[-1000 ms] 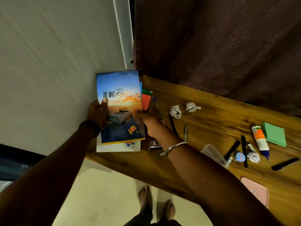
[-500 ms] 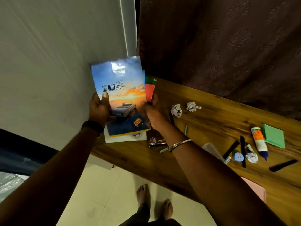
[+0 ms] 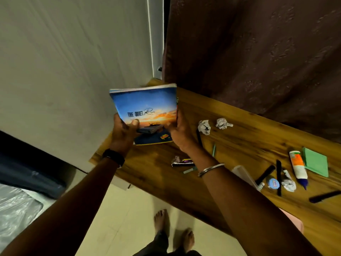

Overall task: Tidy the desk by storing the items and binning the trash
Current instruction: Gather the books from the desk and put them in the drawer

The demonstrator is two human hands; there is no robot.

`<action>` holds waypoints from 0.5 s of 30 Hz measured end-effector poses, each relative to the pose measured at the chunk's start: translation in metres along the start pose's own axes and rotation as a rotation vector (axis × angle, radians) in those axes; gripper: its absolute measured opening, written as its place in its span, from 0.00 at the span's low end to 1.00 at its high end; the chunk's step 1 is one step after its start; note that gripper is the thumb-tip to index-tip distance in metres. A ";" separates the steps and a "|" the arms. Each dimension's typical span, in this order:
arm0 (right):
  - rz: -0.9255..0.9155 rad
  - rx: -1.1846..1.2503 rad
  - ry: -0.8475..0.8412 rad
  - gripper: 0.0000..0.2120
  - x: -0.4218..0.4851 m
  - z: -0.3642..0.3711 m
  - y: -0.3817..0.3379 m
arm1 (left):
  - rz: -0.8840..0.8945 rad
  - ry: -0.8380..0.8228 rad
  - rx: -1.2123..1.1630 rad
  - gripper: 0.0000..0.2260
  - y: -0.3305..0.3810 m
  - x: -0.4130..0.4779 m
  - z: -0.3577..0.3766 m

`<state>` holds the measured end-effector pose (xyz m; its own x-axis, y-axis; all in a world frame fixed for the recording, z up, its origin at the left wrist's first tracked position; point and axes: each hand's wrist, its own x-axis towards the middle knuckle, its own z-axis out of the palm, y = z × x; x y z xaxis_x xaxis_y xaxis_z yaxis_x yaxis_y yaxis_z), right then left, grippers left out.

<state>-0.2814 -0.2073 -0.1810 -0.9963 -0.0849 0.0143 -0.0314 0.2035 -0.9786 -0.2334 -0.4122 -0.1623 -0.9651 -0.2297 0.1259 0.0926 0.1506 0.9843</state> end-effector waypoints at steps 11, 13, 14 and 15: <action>0.131 -0.119 0.015 0.15 -0.007 0.008 0.024 | -0.174 -0.055 0.183 0.14 -0.033 0.001 0.000; 0.118 -0.117 0.008 0.14 -0.007 0.006 0.020 | -0.160 -0.052 0.174 0.11 -0.031 0.004 0.000; 0.111 -0.118 0.012 0.14 -0.007 0.003 0.018 | -0.148 -0.048 0.168 0.09 -0.024 0.002 0.002; 0.102 -0.117 0.016 0.14 -0.009 0.000 0.014 | -0.135 -0.041 0.161 0.08 -0.014 0.000 0.005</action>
<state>-0.2728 -0.2038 -0.1951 -0.9959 -0.0427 -0.0802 0.0622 0.3230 -0.9444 -0.2358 -0.4098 -0.1769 -0.9755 -0.2195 -0.0146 -0.0759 0.2737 0.9588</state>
